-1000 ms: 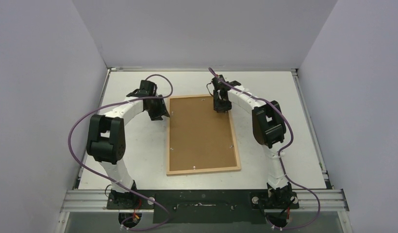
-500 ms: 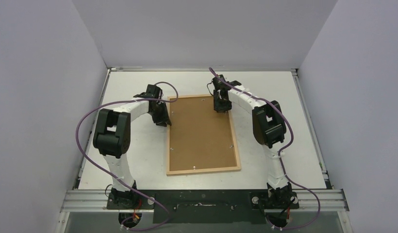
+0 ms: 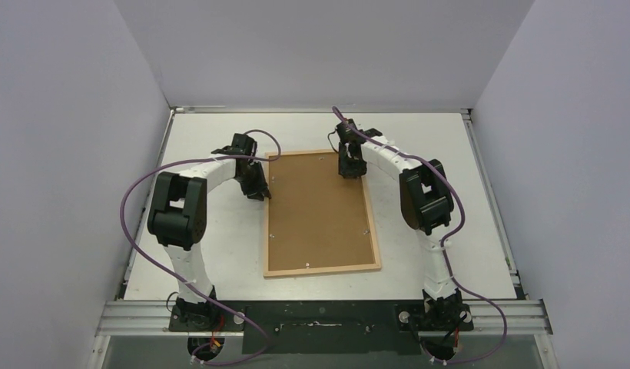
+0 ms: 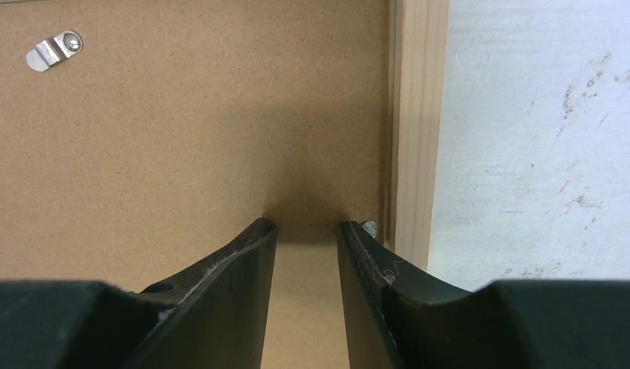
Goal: Put the photo into the frame
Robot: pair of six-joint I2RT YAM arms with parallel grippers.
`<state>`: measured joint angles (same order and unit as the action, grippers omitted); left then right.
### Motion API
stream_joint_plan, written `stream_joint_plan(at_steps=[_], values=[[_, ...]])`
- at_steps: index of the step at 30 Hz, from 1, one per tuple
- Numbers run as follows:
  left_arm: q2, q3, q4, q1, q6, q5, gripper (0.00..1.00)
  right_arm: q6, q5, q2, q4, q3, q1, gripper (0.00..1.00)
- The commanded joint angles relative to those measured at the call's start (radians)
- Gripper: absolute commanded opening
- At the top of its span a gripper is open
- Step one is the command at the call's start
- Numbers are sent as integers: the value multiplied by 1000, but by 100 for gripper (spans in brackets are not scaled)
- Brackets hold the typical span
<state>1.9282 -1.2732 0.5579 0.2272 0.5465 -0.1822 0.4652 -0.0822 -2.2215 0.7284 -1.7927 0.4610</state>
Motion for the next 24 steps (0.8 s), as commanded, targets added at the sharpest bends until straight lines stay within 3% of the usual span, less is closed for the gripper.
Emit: stream_joint_plan(at_steps=[1,14,24], values=[[39,0,-11,-2,96,7,0,29,-59,52,41,44,-7,36],[22,65,-105,-5,266,-9,0,39,-122,81,78,58,-12,36],[9,85,-117,-15,284,4,0,58,-143,87,60,78,-36,36]])
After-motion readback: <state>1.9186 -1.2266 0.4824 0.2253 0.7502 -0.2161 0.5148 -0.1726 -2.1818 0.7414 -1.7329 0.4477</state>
